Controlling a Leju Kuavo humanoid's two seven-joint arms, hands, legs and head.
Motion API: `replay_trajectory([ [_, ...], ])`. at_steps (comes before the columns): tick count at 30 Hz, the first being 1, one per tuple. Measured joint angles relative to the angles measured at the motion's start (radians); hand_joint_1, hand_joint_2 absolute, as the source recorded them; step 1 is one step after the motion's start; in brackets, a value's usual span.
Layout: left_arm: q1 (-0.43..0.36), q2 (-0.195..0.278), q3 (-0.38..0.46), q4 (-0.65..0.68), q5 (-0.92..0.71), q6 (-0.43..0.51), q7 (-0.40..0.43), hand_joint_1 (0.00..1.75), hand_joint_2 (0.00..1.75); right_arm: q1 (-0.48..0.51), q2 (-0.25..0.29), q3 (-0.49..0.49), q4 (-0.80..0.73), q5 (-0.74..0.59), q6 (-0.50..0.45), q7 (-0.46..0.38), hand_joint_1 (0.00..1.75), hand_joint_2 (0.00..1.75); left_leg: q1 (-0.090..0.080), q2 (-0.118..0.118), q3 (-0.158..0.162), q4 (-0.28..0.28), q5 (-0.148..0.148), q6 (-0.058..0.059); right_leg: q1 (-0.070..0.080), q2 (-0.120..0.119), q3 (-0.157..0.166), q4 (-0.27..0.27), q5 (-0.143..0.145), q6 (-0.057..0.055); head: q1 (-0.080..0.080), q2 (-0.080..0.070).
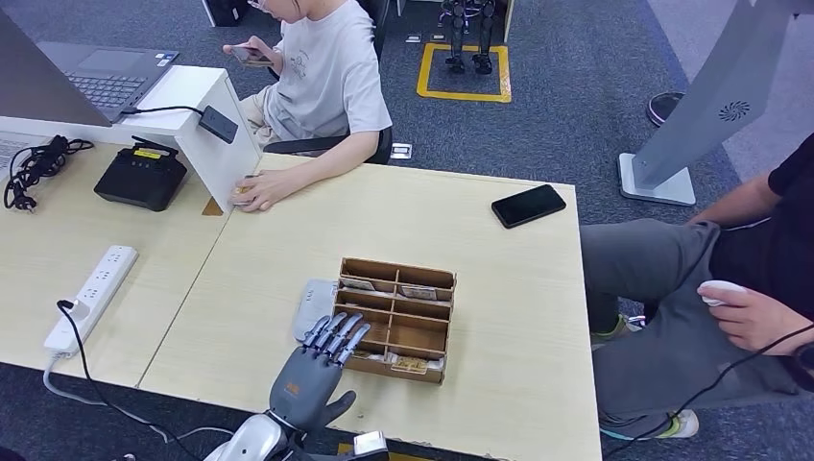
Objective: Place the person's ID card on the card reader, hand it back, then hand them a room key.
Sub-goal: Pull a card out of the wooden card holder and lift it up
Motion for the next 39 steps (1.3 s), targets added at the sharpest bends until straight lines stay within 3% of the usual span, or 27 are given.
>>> replay_trajectory([
  [39,-0.060,-0.042,0.011,0.040,0.017,-0.010,0.014,0.00,1.75,-0.005,0.000,-0.002,0.007,0.027,0.002,-0.003,0.00,1.75,0.000,0.000,0.000,0.000,0.000,0.000,0.000,0.000,0.000,0.000,0.000,0.000,0.000,0.000],
])
